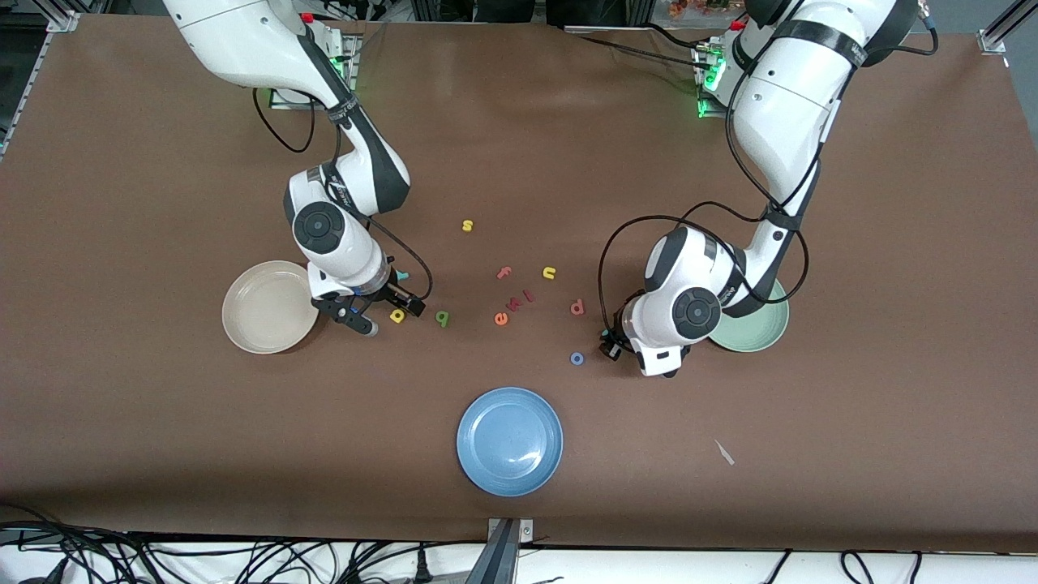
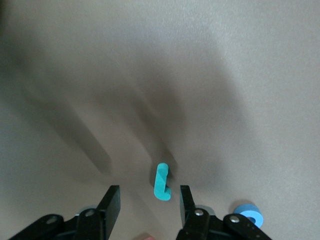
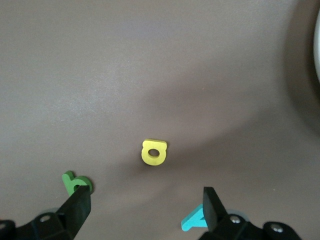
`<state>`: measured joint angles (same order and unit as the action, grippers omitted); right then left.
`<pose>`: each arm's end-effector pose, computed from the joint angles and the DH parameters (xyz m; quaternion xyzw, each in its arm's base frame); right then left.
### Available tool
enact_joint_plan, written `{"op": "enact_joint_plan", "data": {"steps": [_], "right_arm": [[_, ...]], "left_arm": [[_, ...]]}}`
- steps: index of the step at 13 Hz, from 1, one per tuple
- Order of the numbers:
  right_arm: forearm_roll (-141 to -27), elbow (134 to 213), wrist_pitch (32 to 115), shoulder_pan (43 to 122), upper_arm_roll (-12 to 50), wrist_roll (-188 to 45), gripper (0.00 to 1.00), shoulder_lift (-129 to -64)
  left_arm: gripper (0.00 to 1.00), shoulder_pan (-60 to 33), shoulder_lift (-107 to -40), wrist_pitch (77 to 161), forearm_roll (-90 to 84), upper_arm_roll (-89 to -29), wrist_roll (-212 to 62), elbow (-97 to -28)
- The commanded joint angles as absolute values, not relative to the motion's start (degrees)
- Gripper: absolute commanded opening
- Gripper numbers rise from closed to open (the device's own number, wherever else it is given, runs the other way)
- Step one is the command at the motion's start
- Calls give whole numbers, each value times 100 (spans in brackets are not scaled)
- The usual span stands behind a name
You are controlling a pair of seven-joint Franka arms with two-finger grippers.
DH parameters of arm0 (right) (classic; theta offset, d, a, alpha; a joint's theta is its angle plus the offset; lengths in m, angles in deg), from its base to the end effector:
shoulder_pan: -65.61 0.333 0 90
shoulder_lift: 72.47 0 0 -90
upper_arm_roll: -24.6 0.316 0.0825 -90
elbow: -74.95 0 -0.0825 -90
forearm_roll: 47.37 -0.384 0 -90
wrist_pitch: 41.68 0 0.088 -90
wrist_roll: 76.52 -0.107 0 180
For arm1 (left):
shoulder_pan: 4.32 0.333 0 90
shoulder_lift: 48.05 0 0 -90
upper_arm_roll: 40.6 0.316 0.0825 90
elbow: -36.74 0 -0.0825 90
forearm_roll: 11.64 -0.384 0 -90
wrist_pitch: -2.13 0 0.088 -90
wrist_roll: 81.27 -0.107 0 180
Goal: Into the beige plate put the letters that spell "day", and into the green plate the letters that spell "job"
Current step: 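Grasp the cyan l with the left gripper while the right gripper grasps the yellow a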
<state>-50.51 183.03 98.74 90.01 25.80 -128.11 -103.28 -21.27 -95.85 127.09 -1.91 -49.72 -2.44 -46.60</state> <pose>0.5758 0.2751 0.2225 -0.9688 0.2466 0.0040 0.0263 0.6439 -0.3007 0.1845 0.8518 0.5057 -0.1311 0.0374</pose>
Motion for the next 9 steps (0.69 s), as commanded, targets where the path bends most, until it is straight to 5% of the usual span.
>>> {"op": "enact_joint_plan", "data": {"steps": [1,7,9], "right_arm": [[-5028,18042,9798,8969,2591,-12802,99,-10569],[-4957,17523,9121,8969,2583,-12829,98,-10859],[-4957,17523,9147,8952,2583,-12802,96,-10903]], "left_arm": [[46,-2137,-9683,12694,-74,-4948,-261,-4500],[45,-2137,-9789,13028,-109,-4948,-287,-4500],[24,-2129,-9789,13028,-92,-4948,-278,-4500]]}}
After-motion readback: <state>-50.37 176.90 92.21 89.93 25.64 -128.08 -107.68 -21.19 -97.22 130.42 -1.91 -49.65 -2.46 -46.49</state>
